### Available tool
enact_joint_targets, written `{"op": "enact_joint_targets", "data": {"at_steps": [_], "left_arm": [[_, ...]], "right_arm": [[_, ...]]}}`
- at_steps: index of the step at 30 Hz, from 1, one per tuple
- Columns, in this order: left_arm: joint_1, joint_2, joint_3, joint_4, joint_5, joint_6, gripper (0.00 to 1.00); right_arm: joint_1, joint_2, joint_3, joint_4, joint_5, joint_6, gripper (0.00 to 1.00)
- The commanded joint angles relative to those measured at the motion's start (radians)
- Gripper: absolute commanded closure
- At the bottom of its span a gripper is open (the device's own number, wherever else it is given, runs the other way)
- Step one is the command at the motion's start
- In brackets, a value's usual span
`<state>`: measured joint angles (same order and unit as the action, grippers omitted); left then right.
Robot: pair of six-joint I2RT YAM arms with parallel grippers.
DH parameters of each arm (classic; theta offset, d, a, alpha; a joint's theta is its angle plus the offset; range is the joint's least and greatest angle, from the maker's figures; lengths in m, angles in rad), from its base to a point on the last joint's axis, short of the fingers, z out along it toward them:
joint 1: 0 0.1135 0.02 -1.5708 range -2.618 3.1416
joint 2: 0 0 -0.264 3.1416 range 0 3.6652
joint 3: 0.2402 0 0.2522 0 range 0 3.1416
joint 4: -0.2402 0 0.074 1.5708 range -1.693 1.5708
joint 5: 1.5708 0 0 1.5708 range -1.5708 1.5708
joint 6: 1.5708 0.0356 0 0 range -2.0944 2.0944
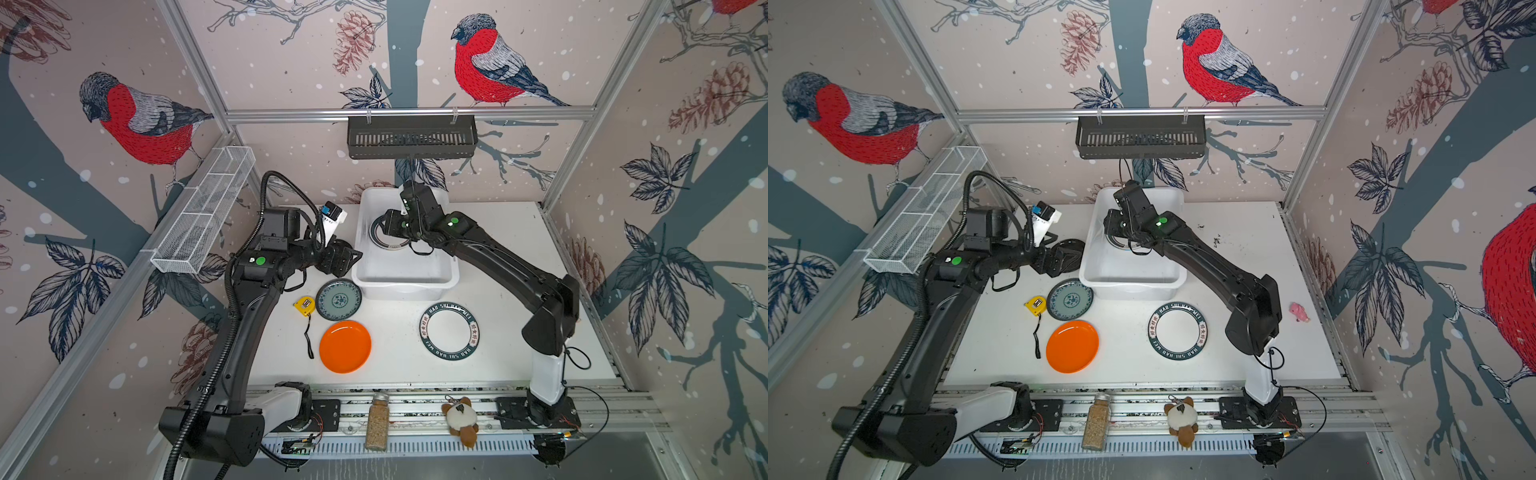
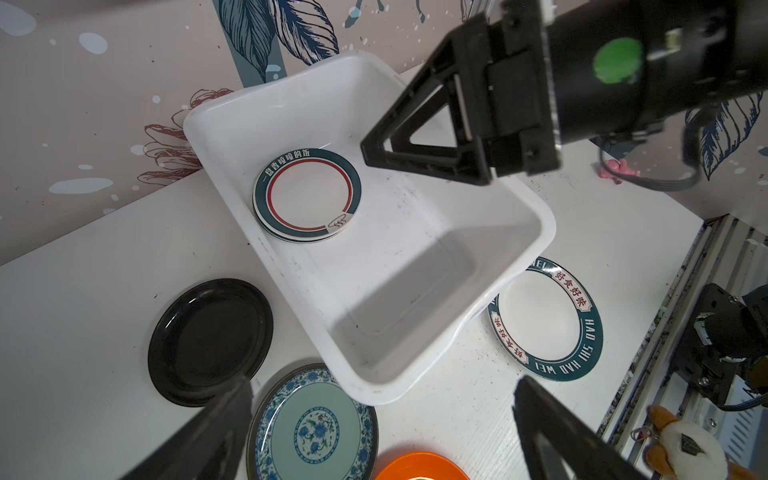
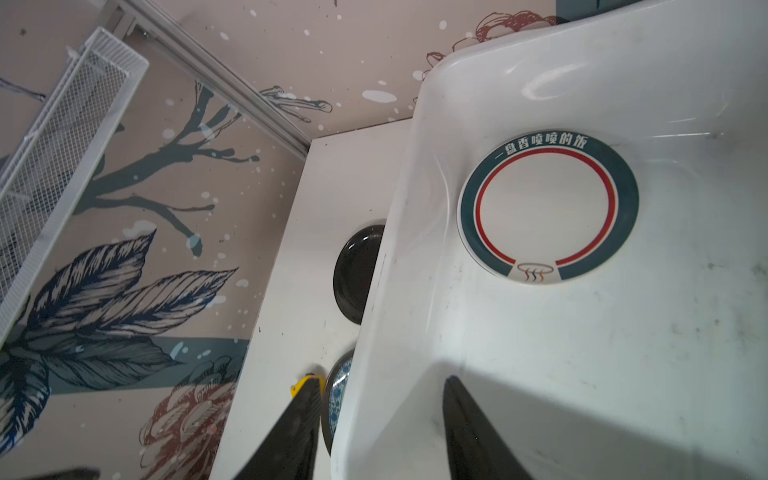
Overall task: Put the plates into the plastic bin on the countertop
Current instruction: 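Move the right gripper down to the green-rimmed 'HAO SHI HAO WEI' plate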
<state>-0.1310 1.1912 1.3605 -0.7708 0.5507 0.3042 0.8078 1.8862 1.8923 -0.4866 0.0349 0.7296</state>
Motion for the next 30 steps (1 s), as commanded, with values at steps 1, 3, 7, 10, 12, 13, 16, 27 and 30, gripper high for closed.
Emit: {"op": "enact_joint_targets", "data": {"at_steps": [1,3,7,10,12,13,16,27,30], "left_arm": [[-0.001,-0.005,-0.007,-0.015,0.006,0.027,0.03],[-0.001,-0.006,-0.008,-0.015,0.008,0.030,0.03],[-0.001,-0.007,-0.011,-0.007,0.012,0.023,0.03],[-0.001,-0.005,-0.016,-0.005,0.032,0.015,0.03],[-0.001,-0.004,-0.025,0.001,0.039,0.007,0.03],[-0.001,-0.005,-0.030,0.002,0.043,0.006,0.03],[-0.002,-0.004,-0.046,0.013,0.041,0.000,0.03],[-0.004,-0.010,-0.065,0.008,0.031,-0.014,0.03],[-0.005,-0.022,-0.081,0.006,0.033,-0.009,0.03]], "right_arm": [[0.029,-0.127,-0.146,0.064,0.120,-0.048,0.50],[0.037,-0.234,-0.286,0.116,0.155,-0.033,0.51],[0.039,-0.486,-0.588,0.228,0.230,0.023,0.50],[0.030,-0.684,-0.807,0.262,0.289,0.089,0.47],[0.013,-0.807,-0.927,0.255,0.299,0.135,0.47],[0.005,-0.856,-0.971,0.246,0.303,0.155,0.47],[-0.023,-1.000,-1.090,0.204,0.303,0.216,0.46],[-0.202,-1.280,-1.339,0.118,0.122,0.316,0.43],[-0.221,-1.268,-1.363,0.093,0.090,0.330,0.43]]}}
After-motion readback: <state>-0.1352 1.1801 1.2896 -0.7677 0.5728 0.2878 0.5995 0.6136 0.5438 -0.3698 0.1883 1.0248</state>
